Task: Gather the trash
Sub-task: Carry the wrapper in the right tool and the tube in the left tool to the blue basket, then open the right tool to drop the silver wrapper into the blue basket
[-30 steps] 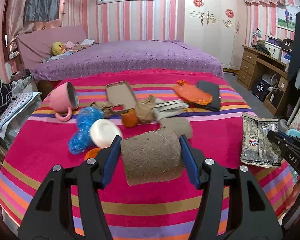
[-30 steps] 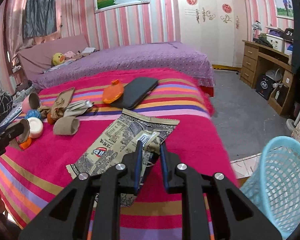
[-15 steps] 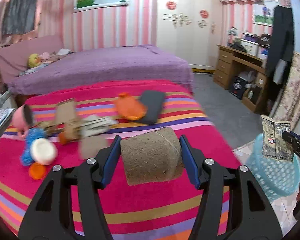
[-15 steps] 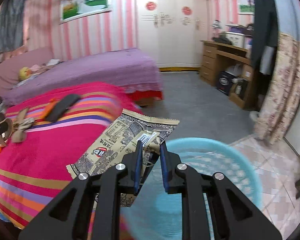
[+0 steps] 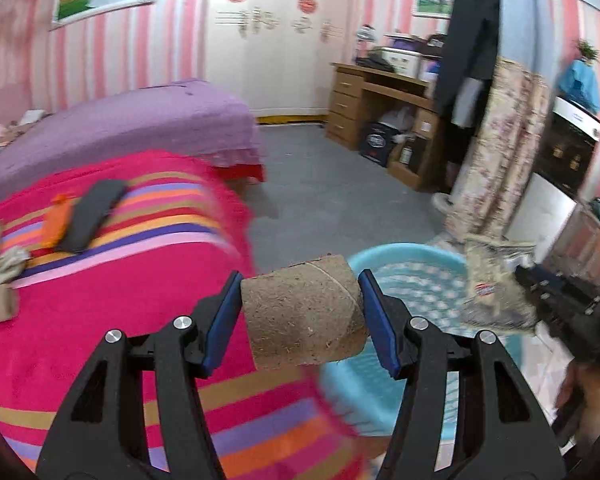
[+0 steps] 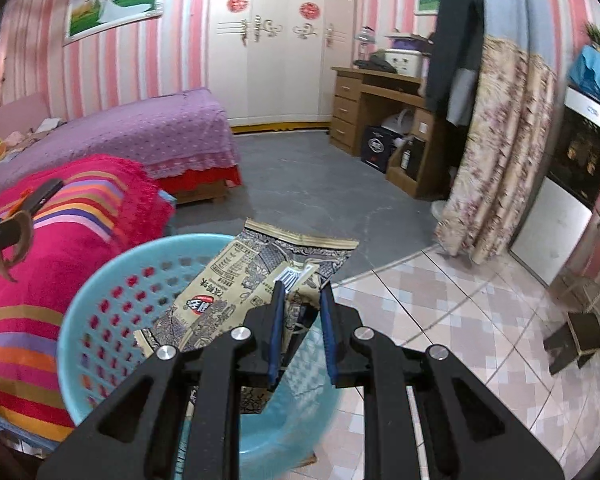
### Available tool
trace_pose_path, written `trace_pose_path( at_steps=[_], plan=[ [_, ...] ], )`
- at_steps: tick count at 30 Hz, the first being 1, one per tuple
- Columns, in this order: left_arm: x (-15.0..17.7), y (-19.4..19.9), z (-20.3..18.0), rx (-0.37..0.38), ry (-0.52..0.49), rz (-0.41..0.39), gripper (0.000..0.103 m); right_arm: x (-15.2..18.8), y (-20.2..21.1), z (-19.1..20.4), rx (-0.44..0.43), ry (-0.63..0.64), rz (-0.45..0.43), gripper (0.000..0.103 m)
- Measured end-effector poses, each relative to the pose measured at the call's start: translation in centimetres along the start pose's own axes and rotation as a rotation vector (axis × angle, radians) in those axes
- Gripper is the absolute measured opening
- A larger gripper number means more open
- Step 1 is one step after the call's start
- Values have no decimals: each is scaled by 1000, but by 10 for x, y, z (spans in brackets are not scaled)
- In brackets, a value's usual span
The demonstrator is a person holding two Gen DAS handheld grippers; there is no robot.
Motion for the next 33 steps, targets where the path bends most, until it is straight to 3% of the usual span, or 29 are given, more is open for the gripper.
trace_pose_path(
  at_steps=[5, 10, 12, 15, 18, 31, 33],
  plan=[
    [5, -20, -48, 57, -22, 26, 58, 8, -4, -28, 24, -48, 2, 18],
    [16, -47, -64, 67, -42, 82, 60, 10, -7, -29, 22, -51, 2, 18],
    [17, -56, -64, 77, -48, 103, 68, 11, -8, -29, 20, -45, 1, 18],
    [12, -55, -56, 47, -52, 85, 81, 13, -9, -28, 15, -39, 2, 18],
    [6, -51, -40, 20, -34, 68, 88, 15, -10, -24, 13, -36, 2, 18],
    [-8, -26, 38, -102, 32, 28, 96, 21, -20, 2, -28, -46, 13, 19],
    [-7, -25, 46, -115, 33, 31, 96, 22, -20, 6, -11, -40, 13, 29]
  ],
)
Point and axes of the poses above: each gripper's, at about its wrist camera, not at the fingertips, and y roughly against the way its jaws point, z to its left, x to its underside, the point moved 5 cm from there along -y, roughly the way its jaws point, and after that the axes turned 9 degrees about -z, right-handed, at the moved point
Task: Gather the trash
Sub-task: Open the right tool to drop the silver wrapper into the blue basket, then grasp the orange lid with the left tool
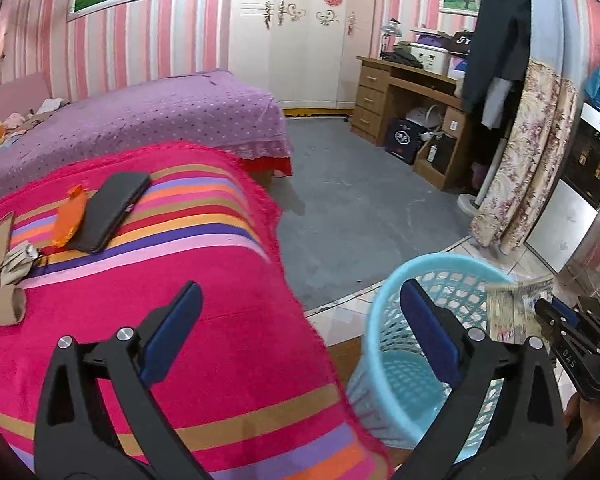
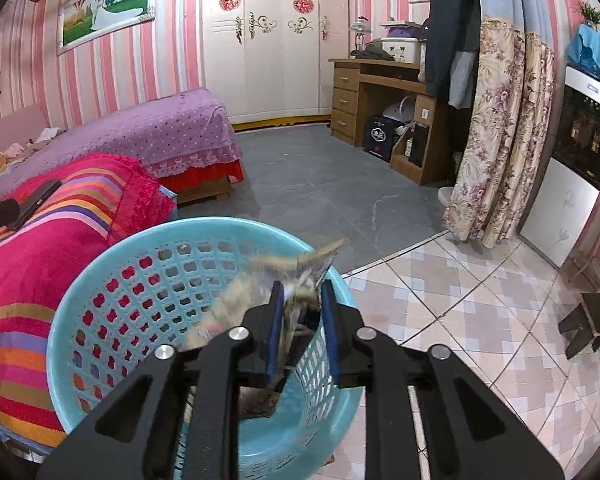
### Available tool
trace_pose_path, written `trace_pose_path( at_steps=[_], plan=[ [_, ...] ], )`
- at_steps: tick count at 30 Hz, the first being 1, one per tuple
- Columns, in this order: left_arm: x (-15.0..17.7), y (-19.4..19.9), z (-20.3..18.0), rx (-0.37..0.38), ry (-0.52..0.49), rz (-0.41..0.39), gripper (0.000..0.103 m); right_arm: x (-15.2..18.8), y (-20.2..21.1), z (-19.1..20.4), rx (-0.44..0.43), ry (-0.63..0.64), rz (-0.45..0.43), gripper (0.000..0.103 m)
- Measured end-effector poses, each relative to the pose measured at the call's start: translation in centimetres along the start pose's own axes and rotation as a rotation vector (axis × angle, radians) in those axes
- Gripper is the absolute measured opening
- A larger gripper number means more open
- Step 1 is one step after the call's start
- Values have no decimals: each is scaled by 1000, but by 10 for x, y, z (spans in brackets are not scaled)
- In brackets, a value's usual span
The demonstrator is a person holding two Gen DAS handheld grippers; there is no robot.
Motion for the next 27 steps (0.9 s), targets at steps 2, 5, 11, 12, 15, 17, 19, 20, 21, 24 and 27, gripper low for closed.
trace_pose_path(
  at_steps=[2, 5, 11, 12, 15, 17, 19, 20, 21, 24, 27],
  plan=[
    [-1, 2, 7, -8, 3, 0, 96, 0, 2, 1, 20, -12, -7, 78],
    [0, 6, 17, -12, 15, -2, 96, 0, 4, 2, 26, -33, -6, 80],
    [-2, 19, 31, -25, 6, -22, 96, -2, 8, 14, 46, -40, -1, 93],
    [-2, 22, 33, -27, 6, -25, 96, -3, 9, 16, 46, -39, -1, 93],
    [-3, 31, 44, -31, 9, -31, 97, -5, 15, 30, 42, -43, -15, 96],
    [-3, 39, 53, -39, 11, -34, 97, -9, 20, 43, 41, -49, -33, 98],
    [-1, 48, 67, -55, 14, -36, 97, -11, 26, 58, 30, -70, -53, 98],
    [1, 52, 74, -59, 18, -34, 97, -12, 27, 64, 26, -78, -60, 98],
    [2, 56, 83, -64, 24, -31, 97, -13, 29, 71, 21, -86, -66, 98],
    [7, 69, 112, -100, 24, -35, 97, -18, 35, 107, -17, -76, -89, 98],
    [10, 81, 147, -150, 31, -37, 97, -25, 43, 146, -65, -46, -111, 98]
  ],
)
Point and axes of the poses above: each gripper's, at about its wrist camera, not at the fingertips, and y roughly against the way its jaws point, z to its left, x to its underside, the point moved 5 cm from there along -y, roughly the way its jaws point, and after that the axes turned 9 degrees about -z, right-handed, at the moved point
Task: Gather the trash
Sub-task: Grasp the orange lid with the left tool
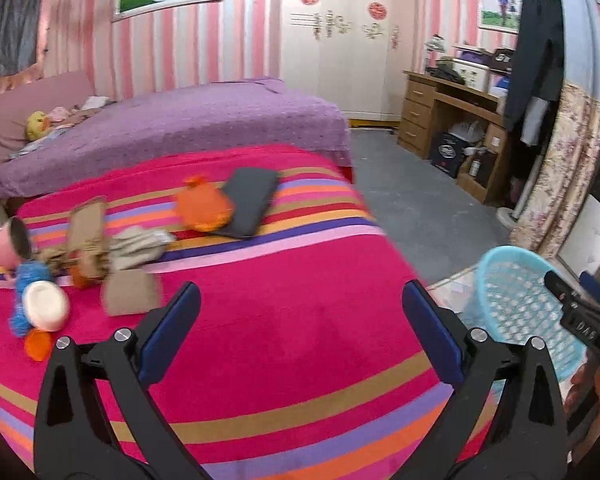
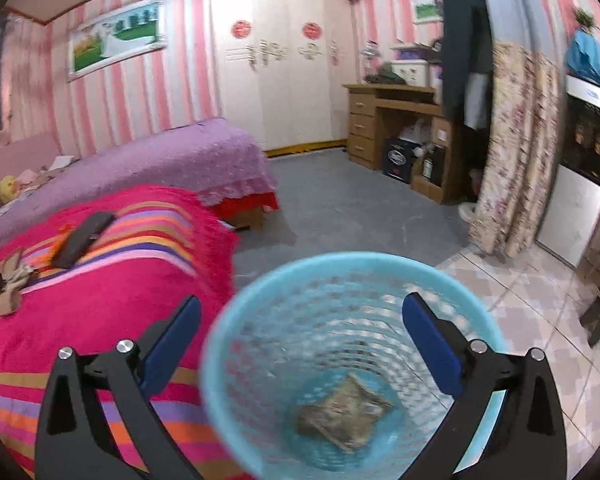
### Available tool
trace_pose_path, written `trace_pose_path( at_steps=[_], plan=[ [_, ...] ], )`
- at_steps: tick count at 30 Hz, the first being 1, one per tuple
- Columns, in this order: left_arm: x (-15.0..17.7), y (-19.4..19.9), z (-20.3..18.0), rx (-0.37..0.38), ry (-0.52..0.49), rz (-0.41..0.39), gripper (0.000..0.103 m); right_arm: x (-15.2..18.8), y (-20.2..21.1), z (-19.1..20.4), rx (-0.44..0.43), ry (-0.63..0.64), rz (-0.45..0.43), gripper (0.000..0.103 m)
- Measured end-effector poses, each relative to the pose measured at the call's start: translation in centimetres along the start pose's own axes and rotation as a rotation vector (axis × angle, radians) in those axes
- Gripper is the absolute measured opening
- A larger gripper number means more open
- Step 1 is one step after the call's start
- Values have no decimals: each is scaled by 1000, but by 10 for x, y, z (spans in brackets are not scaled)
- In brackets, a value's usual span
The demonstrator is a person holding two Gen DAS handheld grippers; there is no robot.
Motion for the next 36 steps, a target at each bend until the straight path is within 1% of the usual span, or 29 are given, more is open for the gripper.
trace_pose_path(
  at_steps=[4, 9, 12, 16, 21, 24, 26, 29, 31, 34, 36],
  plan=[
    [0, 11, 56, -56, 26, -8, 97, -9, 6, 54, -87, 21, -19, 98],
    [1, 19, 121, -143, 54, -10, 97, -13, 3, 113, -160, 44, -18, 98],
    [5, 20, 156, -190, 88, -6, 97, -12, 1, 146, -199, 77, -7, 98],
    [14, 19, 191, -227, 119, -1, 97, -14, 0, 178, -234, 97, -5, 98],
    [30, 20, 217, -297, 129, -9, 97, -9, -2, 214, -266, 95, -1, 98],
    [38, 23, 231, -318, 131, -11, 97, -1, -7, 226, -283, 105, 7, 98],
    [43, 25, 237, -318, 133, -3, 97, 8, -11, 236, -283, 133, 19, 98],
    [53, 21, 248, -301, 167, 40, 97, 14, -18, 242, -295, 124, 46, 98],
    [65, 14, 255, -301, 200, 88, 97, 15, -18, 246, -296, 130, 43, 98],
    [80, 4, 263, -312, 208, 148, 97, 17, -17, 252, -289, 170, 34, 98],
    [87, -2, 267, -289, 239, 183, 97, 19, -17, 252, -290, 171, 37, 98]
  ],
)
Point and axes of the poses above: each gripper's, at about its wrist camera, not at the fingertips, and y roughly against the way its jaws point, z to its left, x to its underside, the point moved 5 cm from there along -y, roughly the way its jaws point, and after that the axes turned 9 degrees about -z, right-handed, at the moved point
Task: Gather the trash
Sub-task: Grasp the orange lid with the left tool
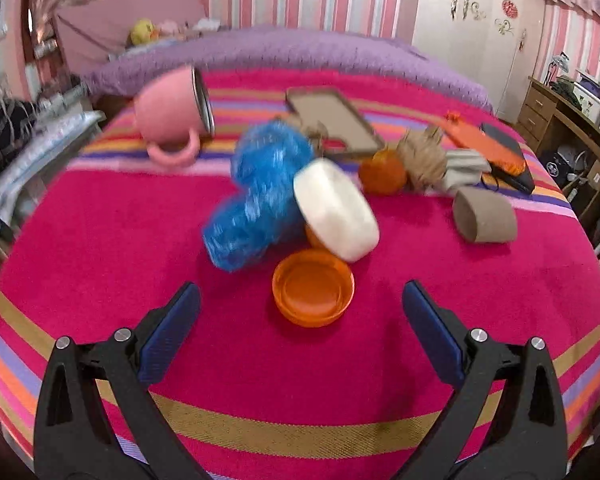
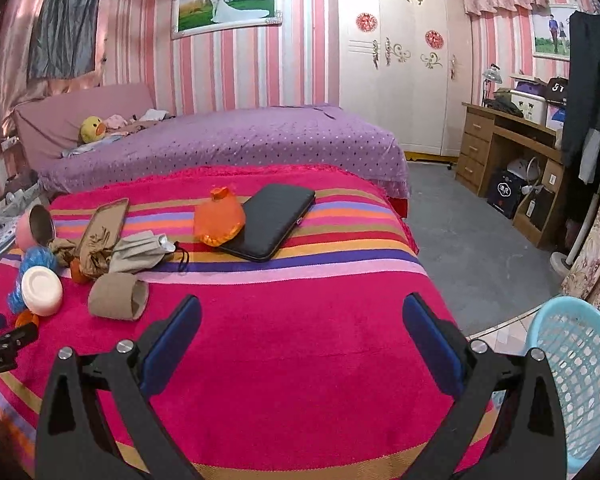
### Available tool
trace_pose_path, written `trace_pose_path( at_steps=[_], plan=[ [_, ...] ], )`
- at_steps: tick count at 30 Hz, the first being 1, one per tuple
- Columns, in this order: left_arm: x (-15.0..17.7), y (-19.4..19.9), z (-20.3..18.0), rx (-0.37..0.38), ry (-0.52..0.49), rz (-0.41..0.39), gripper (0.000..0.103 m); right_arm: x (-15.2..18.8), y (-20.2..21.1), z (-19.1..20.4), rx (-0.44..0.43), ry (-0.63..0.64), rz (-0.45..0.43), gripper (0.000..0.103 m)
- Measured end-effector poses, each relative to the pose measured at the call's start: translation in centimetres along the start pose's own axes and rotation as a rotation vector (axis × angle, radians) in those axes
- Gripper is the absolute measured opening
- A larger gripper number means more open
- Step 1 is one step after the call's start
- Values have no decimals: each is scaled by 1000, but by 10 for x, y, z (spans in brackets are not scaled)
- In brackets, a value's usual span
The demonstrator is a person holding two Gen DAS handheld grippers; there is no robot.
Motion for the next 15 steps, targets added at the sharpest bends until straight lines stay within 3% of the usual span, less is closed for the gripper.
trace_pose_path(
  at_steps=[5, 12, 15],
  plan=[
    [1, -3, -1, -14, -11, 8, 96, 2, -6, 0, -2, -4, 14, 98],
    [1, -1, -17, 16, -81, 0, 48, 5, -9, 11, -19, 11, 31, 98],
    [-1, 2, -20, 34, -82, 6, 39, 6, -9, 17, -27, 21, 33, 98]
  ],
)
Point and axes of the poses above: each gripper's, at about its wrist camera, not at the fingertips, and y roughly against the way its jaws point, z to its left, x to its underside, the point moved 5 cm from there along -y, roughly the way its jaws point, and after that the axes turned 9 degrees about -z, right-handed, at the moved point
